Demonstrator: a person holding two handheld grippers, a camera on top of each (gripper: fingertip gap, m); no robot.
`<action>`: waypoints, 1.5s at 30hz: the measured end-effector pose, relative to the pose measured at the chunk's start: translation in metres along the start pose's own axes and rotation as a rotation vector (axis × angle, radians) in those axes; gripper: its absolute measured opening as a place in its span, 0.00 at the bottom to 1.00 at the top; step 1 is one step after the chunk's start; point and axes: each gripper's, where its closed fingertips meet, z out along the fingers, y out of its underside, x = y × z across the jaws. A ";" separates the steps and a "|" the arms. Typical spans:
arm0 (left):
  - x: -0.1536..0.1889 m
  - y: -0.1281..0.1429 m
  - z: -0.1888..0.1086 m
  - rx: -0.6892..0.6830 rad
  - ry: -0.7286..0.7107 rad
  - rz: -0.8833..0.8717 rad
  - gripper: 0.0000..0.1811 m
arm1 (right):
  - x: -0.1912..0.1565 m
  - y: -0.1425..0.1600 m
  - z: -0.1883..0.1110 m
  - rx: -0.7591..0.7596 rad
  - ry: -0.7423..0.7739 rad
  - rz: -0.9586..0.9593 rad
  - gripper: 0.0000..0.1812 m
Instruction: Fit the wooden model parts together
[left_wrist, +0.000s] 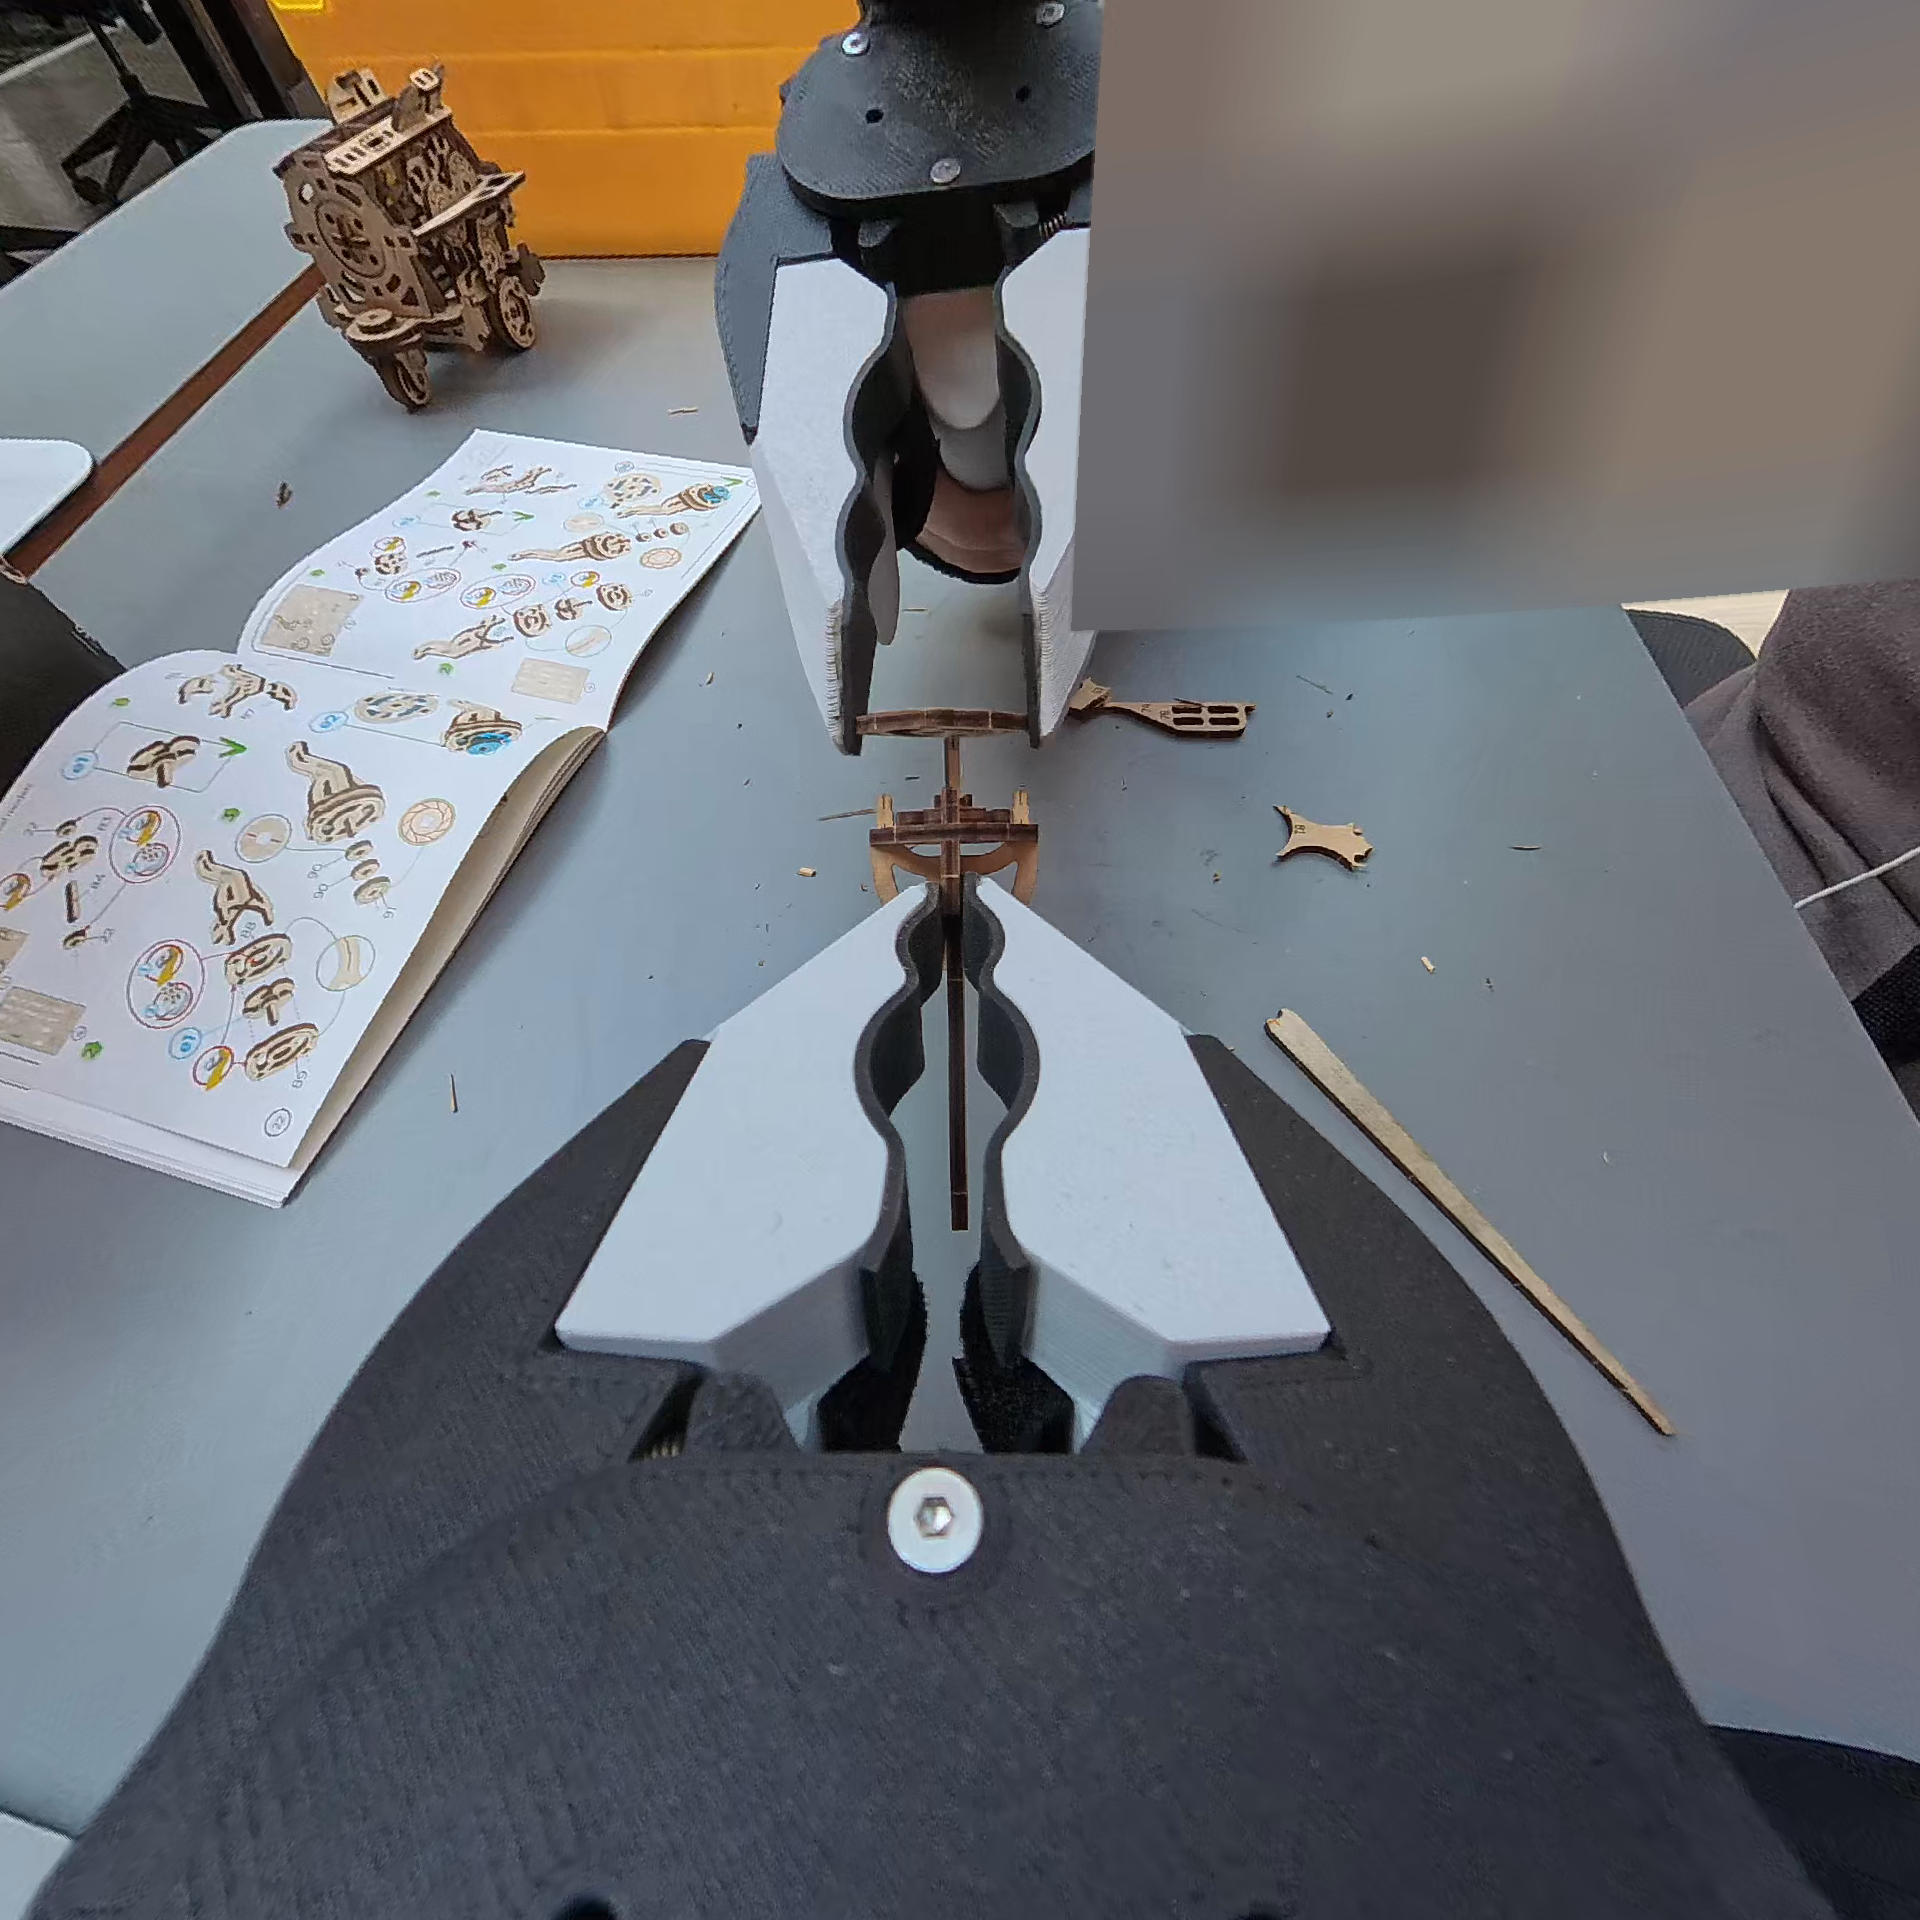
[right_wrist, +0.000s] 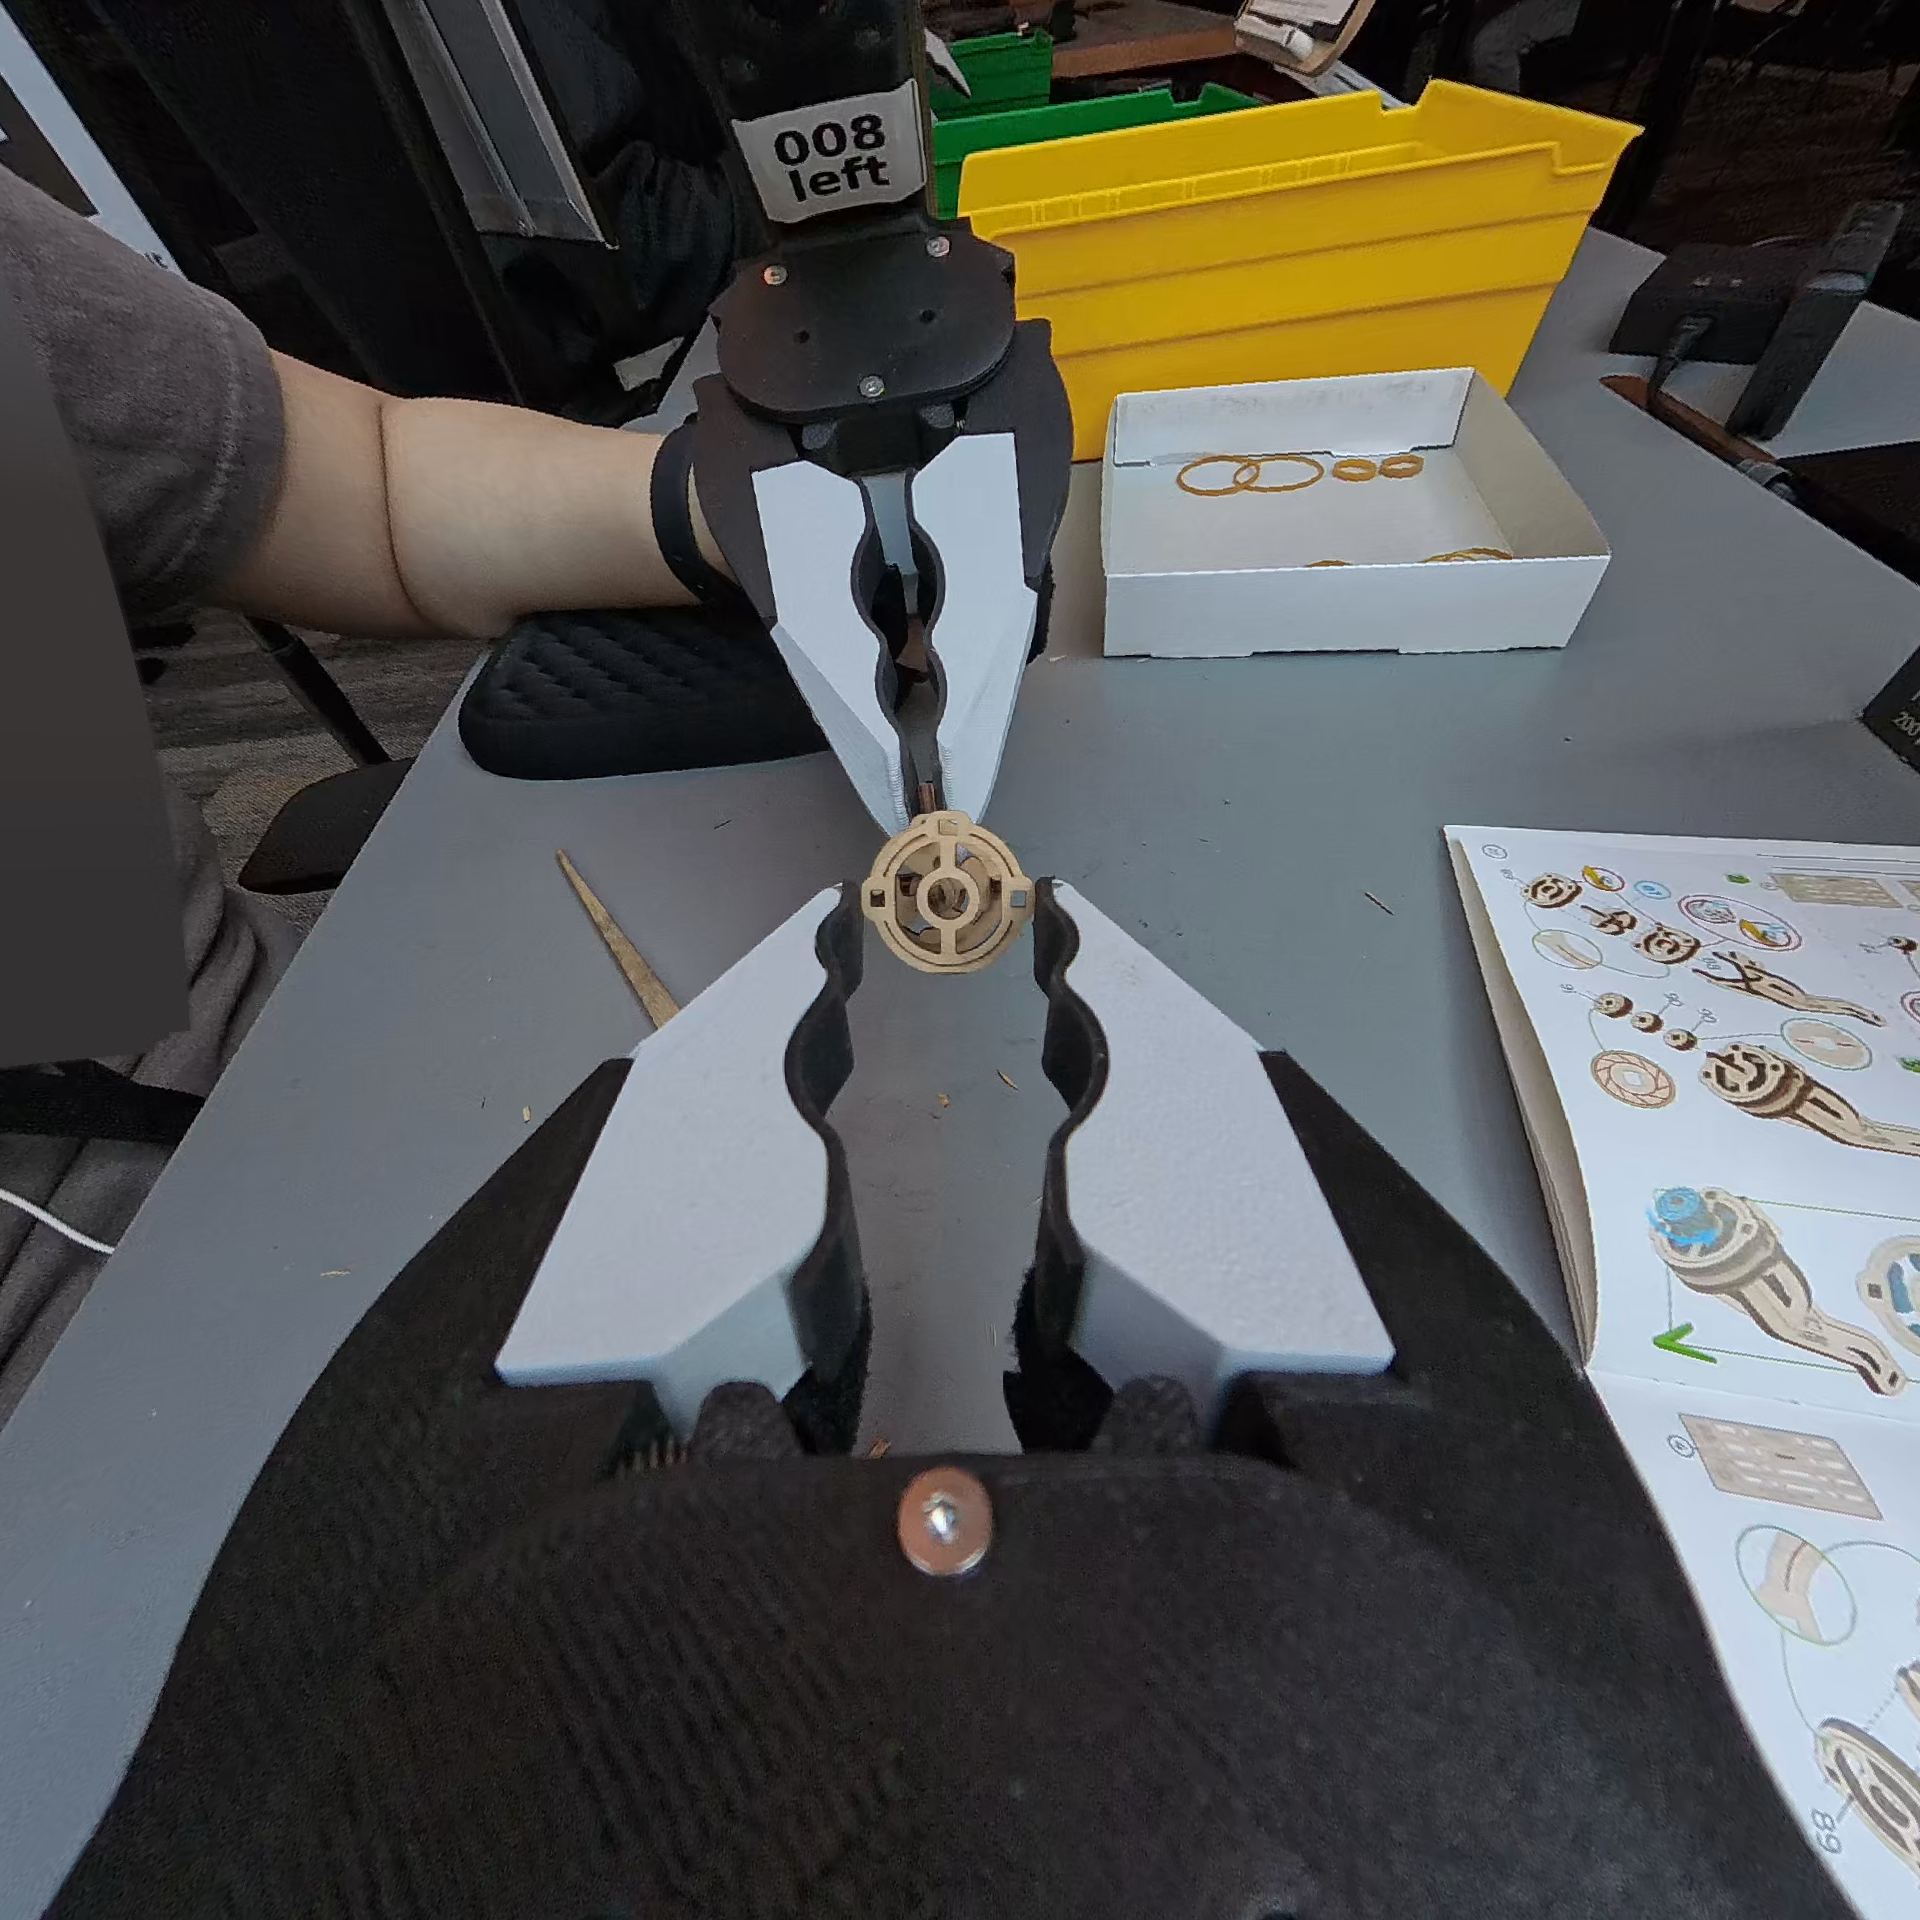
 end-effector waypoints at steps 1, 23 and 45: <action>0.000 0.000 0.000 0.002 -0.002 0.003 0.00 | -0.001 -0.001 0.000 0.002 -0.002 -0.003 0.18; 0.006 -0.007 -0.001 0.032 -0.003 0.055 0.00 | -0.011 0.000 0.005 -0.031 -0.008 -0.077 0.18; 0.008 -0.005 0.002 0.032 0.027 -0.004 0.00 | -0.010 0.005 0.006 -0.061 0.005 -0.088 0.18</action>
